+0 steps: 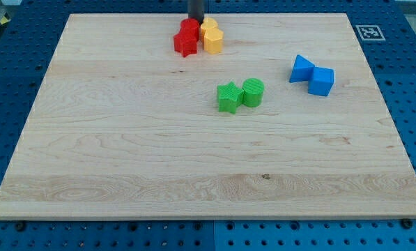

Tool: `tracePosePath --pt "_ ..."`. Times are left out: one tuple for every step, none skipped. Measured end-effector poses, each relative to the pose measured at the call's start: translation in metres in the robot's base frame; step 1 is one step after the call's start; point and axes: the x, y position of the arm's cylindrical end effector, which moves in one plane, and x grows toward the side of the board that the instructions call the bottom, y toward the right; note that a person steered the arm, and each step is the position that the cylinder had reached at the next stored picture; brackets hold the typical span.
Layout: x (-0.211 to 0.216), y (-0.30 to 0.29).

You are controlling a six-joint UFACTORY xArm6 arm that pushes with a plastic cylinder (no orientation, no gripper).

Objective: Separate the red blocks and yellow blocks from each other

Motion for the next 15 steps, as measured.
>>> tracePosePath --pt "0.031 -0.005" --pt "0.048 -0.006" --pt "0.048 -0.001" --pt "0.048 0.007" --pt "0.061 0.007" --pt "0.077 0.007" --pt "0.084 0.0" --pt "0.088 -0.009" --pt "0.091 -0.015" --pt "0.092 -0.018" --pt "0.095 -0.007" --pt "0.095 0.006" --pt "0.08 0.006" --pt "0.069 0.006" --pt "0.065 0.016"
